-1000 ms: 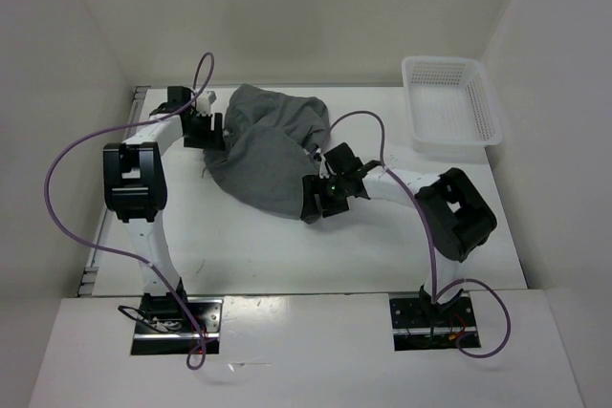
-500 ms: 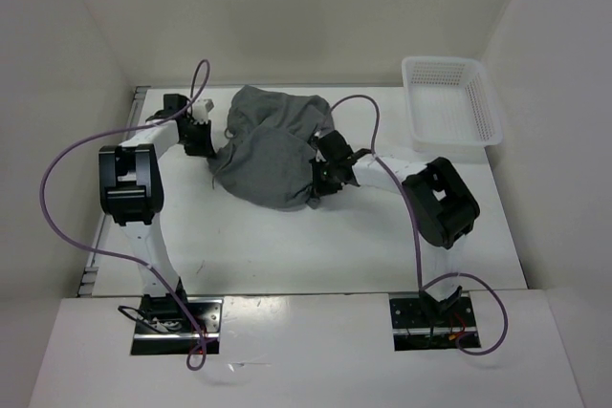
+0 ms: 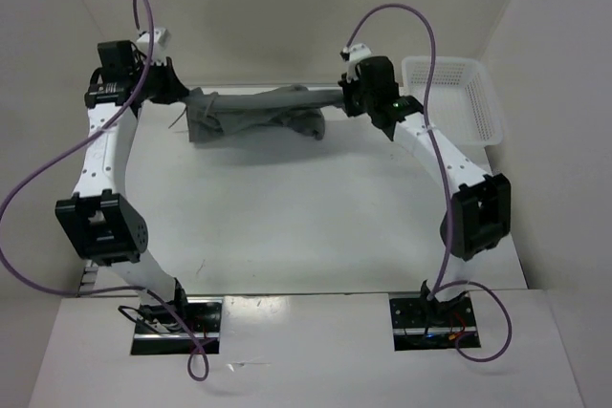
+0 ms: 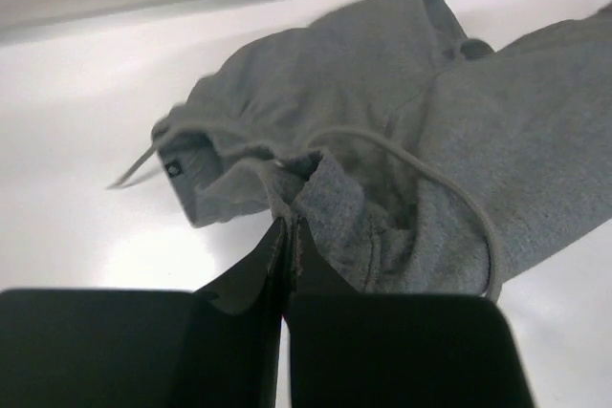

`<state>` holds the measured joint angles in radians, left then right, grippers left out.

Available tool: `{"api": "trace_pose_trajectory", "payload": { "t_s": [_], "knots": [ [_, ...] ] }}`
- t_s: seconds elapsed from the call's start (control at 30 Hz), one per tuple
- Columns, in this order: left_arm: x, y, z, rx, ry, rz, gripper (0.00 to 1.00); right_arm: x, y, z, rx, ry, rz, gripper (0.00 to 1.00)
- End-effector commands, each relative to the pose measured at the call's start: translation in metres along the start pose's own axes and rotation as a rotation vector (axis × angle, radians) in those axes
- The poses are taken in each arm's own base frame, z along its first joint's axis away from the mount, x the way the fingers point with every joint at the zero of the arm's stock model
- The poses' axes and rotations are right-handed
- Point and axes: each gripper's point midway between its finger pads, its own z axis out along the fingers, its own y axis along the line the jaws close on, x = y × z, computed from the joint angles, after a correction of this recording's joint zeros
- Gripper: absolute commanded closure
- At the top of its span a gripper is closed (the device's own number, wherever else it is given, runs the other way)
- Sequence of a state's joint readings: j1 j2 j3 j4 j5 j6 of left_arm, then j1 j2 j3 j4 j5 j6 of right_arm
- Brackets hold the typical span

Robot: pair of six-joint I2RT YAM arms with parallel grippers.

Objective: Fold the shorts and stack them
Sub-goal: Flatten the shorts out

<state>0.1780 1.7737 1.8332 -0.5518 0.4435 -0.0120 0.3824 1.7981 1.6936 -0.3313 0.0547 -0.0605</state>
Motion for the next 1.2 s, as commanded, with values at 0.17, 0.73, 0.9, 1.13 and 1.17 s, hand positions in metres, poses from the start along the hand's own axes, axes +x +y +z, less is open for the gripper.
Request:
{"api": "trace_pose_trajectory", "payload": {
  "t_s": [0.17,0.73,0.9,1.13,1.17],
  "knots": [
    [0.14,-0.024,-0.069,-0.059,0.289,-0.137,1.0,0.161,0.014,-0.102,-0.164,0.386,-0.138,1.0],
    [-0.058,-0.04,-0.15,-0.162,-0.199,0.093,1.0,-0.055,-0.024,-0.119,0.064,-0.118,-0.131,1.0],
    [-0.093,-0.072,-0.21,-0.163,-0.347,0.16,1.0,-0.117,-0.029,-0.183,0.082,-0.292,-0.127,1.0],
    [-0.113,-0.113,-0.291,-0.174,-0.526,0.241,1.0,-0.183,-0.035,-0.273,0.101,-0.52,-0.177,1.0],
    [-0.113,-0.113,-0.291,-0.174,-0.526,0.241,1.0,-0.189,-0.035,-0.28,0.104,-0.538,-0.175,1.0]
  ]
}}
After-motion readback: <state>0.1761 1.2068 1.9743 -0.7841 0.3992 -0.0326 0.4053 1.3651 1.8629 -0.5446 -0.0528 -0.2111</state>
